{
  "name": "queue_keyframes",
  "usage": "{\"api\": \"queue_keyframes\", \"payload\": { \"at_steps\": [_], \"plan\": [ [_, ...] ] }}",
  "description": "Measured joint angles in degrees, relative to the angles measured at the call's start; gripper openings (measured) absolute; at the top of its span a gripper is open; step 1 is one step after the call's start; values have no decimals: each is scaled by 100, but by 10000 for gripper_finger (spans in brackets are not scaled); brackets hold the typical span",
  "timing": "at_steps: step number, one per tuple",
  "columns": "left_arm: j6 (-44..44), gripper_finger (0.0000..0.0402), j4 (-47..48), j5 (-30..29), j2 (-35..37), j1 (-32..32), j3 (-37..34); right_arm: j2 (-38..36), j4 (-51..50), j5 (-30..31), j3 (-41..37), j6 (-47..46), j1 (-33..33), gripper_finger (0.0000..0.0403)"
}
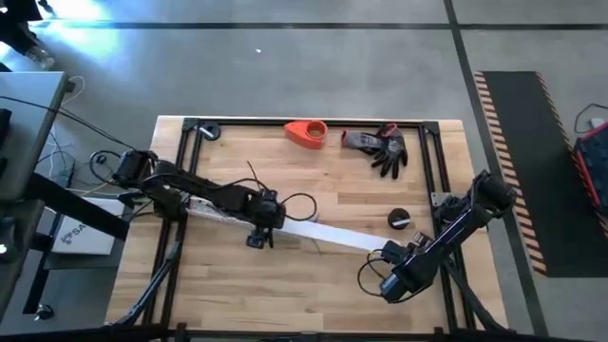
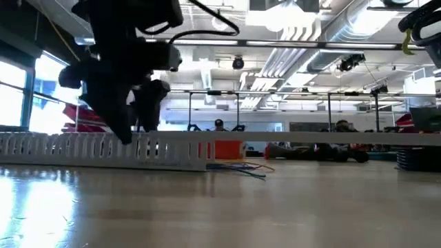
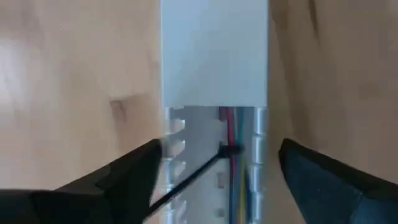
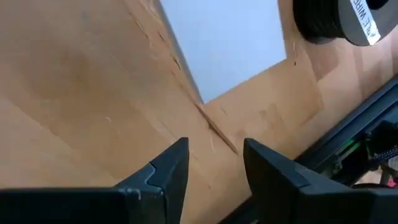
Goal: Ziptie cables
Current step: Close the white cable duct
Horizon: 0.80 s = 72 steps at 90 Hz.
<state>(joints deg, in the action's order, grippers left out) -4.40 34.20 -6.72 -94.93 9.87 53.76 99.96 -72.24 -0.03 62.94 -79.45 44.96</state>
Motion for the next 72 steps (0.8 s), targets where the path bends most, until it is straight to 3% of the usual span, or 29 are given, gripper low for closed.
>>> {"api": "queue_keyframes", "payload": {
  "at_steps": [28,48,72],
  "plan": [
    [251,264,-771,112,-38,4,-278,-108,-82,-59,0,-151,170,137],
    [321,218,-1182,214,-29,4,-408,-485,-90,299,0,63,120,137],
    [327,208,-1195,168,-27,98,-413,-531,-209,-214,-288,34,231,137]
  ]
}}
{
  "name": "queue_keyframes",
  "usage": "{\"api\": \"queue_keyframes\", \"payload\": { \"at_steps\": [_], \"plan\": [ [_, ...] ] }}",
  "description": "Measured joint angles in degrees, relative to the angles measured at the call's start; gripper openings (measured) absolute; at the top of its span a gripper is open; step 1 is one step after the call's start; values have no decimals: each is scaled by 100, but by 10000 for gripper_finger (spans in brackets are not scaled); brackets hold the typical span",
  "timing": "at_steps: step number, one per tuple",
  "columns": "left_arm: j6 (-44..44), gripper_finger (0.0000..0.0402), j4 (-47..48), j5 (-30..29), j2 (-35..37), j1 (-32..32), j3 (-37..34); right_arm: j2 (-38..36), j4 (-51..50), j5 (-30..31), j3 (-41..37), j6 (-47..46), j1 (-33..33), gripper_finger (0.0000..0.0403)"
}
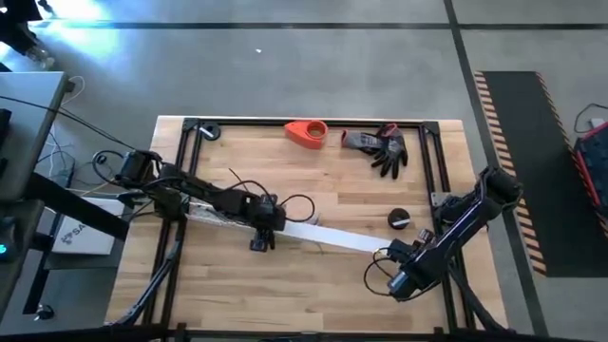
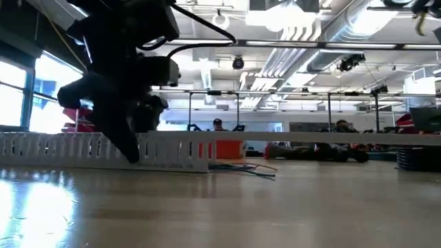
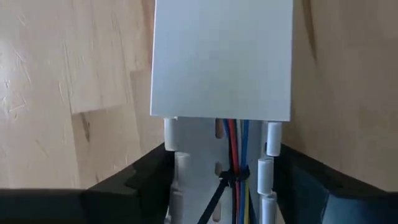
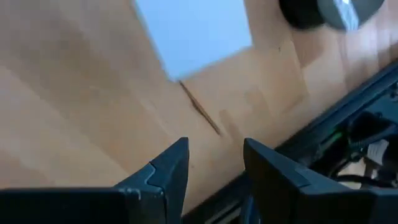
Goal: Ziptie cables
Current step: Close the white cable duct
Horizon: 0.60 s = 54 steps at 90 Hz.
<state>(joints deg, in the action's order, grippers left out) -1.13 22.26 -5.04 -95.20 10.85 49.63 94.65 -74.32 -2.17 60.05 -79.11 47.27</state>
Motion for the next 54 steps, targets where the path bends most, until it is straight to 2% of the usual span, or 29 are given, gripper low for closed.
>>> {"api": "queue_keyframes", "payload": {
  "at_steps": [13,23,36,54],
  "plan": [
    [-52,208,-4,-31,0,92,0,-146,626,-97,-633,-224,90,137],
    [-28,207,-18,-43,0,96,-2,-369,1308,85,-1014,-366,-8,137],
    [45,207,-103,-43,0,96,-10,-511,2169,604,-1224,-363,-287,137],
    [110,207,-70,-24,-37,94,-15,-507,2195,807,-1173,207,-719,137]
  ]
}}
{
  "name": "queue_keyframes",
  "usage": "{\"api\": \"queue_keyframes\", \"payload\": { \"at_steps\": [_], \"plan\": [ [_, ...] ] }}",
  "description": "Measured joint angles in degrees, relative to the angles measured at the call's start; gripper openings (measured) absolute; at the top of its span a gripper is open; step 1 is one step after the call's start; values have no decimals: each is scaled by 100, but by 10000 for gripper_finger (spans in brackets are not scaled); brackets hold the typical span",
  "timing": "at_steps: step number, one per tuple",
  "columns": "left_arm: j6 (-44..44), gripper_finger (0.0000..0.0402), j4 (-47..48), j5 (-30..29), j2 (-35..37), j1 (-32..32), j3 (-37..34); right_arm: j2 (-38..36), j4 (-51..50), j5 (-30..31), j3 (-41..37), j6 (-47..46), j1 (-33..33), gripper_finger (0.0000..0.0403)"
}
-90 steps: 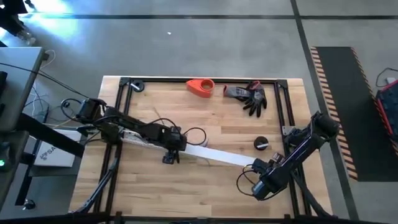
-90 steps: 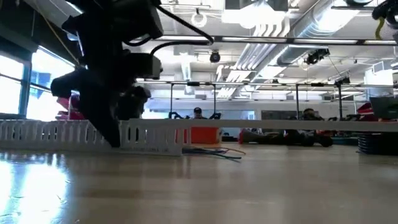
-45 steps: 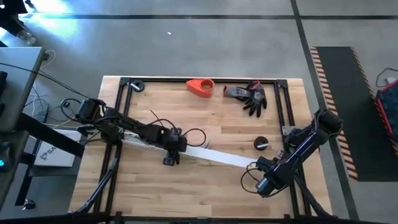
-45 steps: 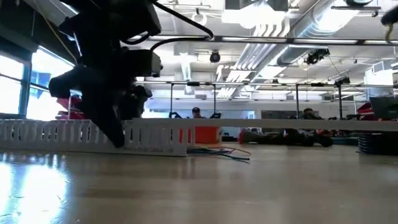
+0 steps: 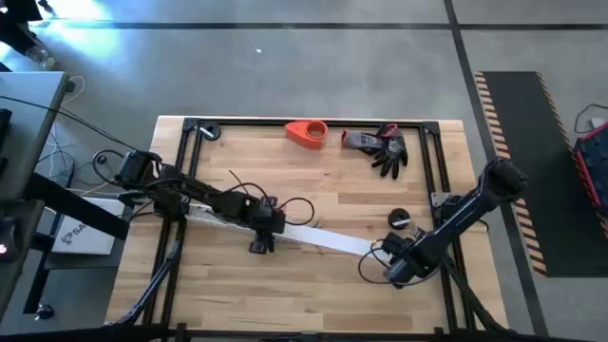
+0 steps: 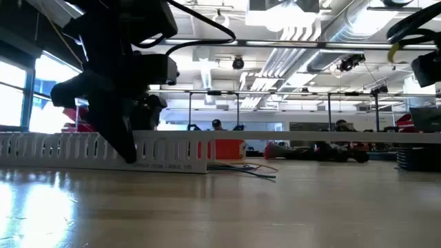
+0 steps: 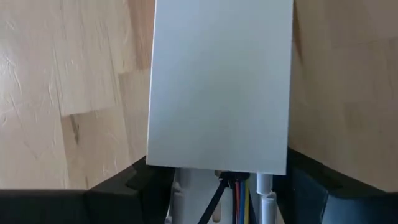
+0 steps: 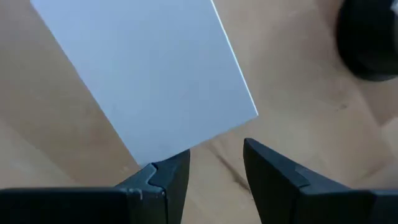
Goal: Ziptie cables
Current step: Close the white cable duct
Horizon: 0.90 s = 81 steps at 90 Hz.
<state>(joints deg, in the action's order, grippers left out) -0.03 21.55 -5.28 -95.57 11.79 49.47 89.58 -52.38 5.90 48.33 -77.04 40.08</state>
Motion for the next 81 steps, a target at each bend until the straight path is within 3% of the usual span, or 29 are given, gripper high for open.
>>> {"api": "queue_keyframes", "payload": {
  "at_steps": [16,44,63,81],
  "plan": [
    [-5,213,95,-185,33,4,26,0,-131,55,18,181,-91,137],
    [-240,298,941,-104,11,-181,455,0,-71,157,25,-15,-7,137],
    [-186,305,1791,-192,94,-181,1005,0,-22,157,25,-10,-5,137],
    [-33,305,1719,-223,97,-166,767,0,70,273,25,-24,-11,137]
  ]
}}
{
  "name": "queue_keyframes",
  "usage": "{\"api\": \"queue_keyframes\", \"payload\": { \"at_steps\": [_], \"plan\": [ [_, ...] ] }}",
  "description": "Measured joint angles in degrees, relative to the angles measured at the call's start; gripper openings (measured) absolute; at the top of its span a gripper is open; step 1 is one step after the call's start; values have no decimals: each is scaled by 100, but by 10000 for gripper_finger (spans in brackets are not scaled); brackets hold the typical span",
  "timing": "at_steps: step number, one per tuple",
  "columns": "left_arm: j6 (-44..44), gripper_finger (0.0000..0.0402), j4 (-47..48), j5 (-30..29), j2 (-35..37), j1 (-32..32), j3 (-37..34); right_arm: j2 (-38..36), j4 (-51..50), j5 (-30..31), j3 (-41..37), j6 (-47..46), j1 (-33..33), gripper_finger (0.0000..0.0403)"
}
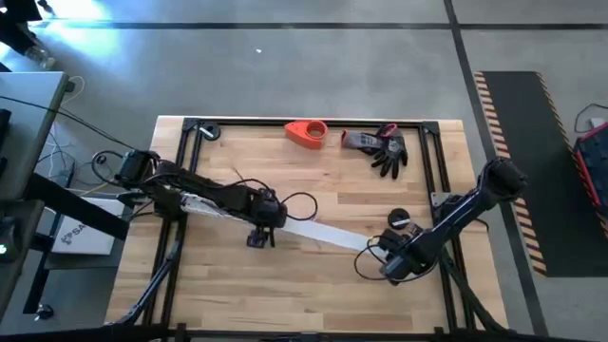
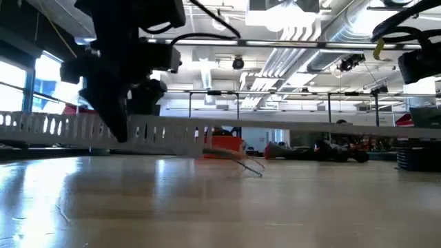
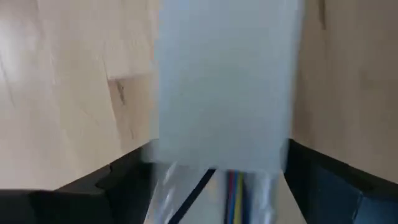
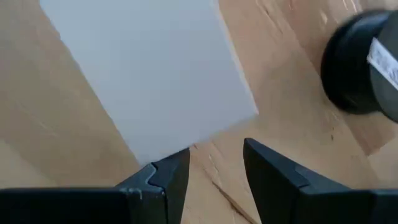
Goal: Ziptie cables
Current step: Close the white cable duct
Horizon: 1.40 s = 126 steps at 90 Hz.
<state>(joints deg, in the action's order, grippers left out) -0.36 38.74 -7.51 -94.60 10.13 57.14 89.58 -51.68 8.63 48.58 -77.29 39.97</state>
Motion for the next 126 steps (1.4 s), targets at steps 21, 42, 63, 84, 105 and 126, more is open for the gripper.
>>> {"api": "queue_keyframes", "payload": {
  "at_steps": [21,42,63,84,105,126],
  "plan": [
    [213,306,57,-5,1,-7,-97,2,159,85,0,19,4,137],
    [364,306,804,-77,11,53,-4,2,160,53,0,25,15,137],
    [376,303,627,-361,14,109,-265,2,151,30,-2,30,15,137],
    [506,242,425,-360,14,118,-503,4,-75,10,131,100,17,137],
    [502,186,330,-377,28,120,-500,4,-688,-22,521,272,15,137],
    [477,188,322,-375,28,120,-500,4,-1343,-320,497,40,15,137]
  ]
}}
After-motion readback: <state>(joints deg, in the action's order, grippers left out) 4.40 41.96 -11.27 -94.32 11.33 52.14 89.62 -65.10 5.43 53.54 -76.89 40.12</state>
